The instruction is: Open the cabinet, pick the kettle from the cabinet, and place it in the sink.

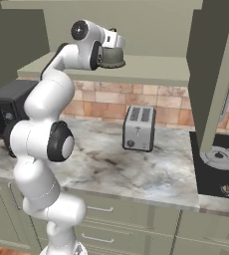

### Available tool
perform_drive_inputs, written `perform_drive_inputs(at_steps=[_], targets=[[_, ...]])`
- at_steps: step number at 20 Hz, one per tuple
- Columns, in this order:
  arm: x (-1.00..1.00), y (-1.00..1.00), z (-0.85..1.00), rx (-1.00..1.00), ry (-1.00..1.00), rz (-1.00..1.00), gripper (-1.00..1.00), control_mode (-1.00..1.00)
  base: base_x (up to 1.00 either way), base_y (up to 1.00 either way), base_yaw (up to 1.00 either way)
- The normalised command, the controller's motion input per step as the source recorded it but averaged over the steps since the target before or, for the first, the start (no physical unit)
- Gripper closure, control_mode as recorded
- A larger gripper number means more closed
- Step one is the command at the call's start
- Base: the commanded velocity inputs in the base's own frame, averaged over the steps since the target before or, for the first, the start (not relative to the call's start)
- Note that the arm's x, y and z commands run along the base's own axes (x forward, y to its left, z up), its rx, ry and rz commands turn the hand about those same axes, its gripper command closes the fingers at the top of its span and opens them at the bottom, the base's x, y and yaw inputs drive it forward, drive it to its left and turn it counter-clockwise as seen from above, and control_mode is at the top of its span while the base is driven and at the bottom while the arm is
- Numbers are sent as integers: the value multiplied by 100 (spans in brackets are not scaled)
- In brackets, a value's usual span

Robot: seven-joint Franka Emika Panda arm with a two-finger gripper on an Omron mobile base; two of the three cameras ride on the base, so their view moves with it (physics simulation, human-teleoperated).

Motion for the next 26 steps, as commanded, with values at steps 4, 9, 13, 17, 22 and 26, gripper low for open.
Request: perform_drive_inputs(at_steps=[4,9,13,17,22,26], targets=[[13,0,-1,1,0,0,-100,-100,0,0,0],[17,0,-3,2,0,0,-100,-100,0,0,0],[17,0,-5,2,0,0,-100,-100,0,0,0],[16,0,-3,3,0,0,-100,-100,0,0,0],[6,0,0,1,0,0,-100,-100,0,0,0],[0,-1,0,0,-4,0,-100,-100,0,0,0]])
